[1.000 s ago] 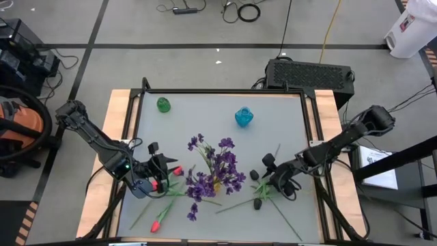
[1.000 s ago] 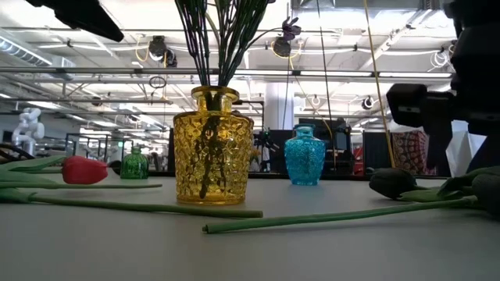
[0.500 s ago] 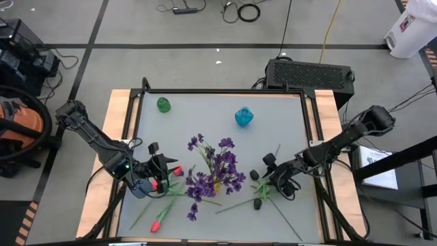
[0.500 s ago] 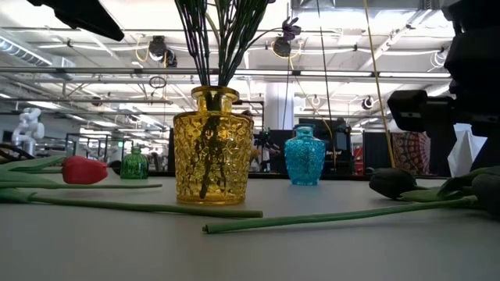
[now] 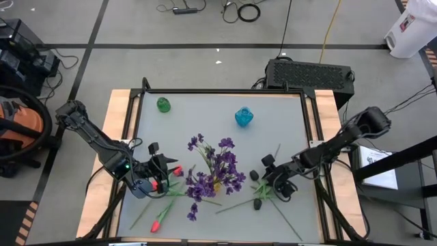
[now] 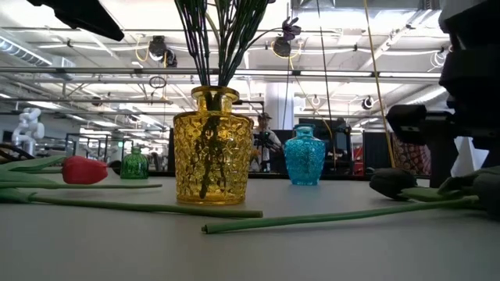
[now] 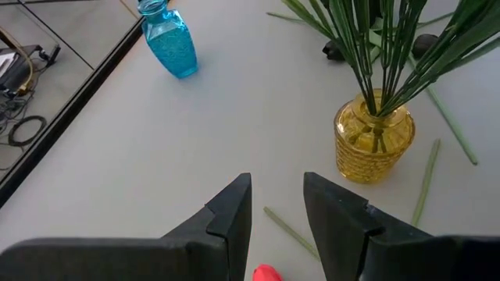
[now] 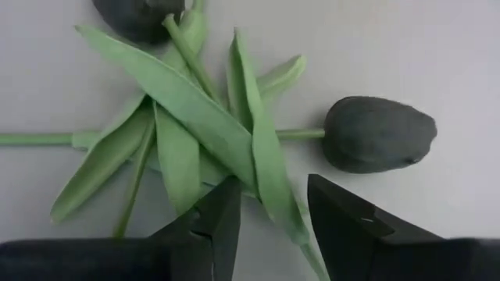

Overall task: Sort flowers into vase by color
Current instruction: Put the bottom black flower into the green vase

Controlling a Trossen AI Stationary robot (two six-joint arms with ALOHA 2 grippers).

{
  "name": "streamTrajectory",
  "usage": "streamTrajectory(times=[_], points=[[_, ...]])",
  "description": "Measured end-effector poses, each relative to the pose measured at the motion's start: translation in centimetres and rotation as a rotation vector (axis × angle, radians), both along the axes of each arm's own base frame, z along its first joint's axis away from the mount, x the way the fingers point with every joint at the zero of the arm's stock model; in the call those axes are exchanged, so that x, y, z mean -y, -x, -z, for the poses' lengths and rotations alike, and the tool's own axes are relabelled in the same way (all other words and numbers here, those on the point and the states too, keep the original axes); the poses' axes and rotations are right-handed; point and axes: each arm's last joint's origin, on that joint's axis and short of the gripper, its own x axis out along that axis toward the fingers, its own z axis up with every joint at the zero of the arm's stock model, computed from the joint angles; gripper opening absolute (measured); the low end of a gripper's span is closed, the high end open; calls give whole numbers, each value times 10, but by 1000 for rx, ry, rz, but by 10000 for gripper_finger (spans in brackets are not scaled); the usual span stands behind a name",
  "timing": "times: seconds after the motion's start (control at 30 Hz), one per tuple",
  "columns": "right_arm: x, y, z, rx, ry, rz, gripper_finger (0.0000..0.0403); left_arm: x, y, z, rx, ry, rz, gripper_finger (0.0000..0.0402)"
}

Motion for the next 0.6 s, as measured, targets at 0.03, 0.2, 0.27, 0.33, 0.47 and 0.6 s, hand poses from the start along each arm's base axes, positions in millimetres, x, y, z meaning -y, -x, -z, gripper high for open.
streamTrajectory(times=[0.03, 0.2, 0.27, 0.33, 0.47, 0.6], points=[[0, 0, 1, 0, 0, 0, 141, 0, 0, 0, 0, 0, 0, 125], [0, -1, 1, -3, -6, 8, 139, 0, 0, 0, 4, 4, 0, 125], [0, -1, 1, -3, -6, 7, 130, 0, 0, 0, 5, 5, 0, 125], [0, -1, 1, -1, -2, 3, 113, 0, 0, 0, 5, 5, 0, 125], [0, 0, 1, 1, 11, -7, 62, 1, -1, -1, 11, 10, 0, 125], [0, 0, 1, 3, 27, -25, 11, 1, -1, -1, 13, 12, 0, 125]])
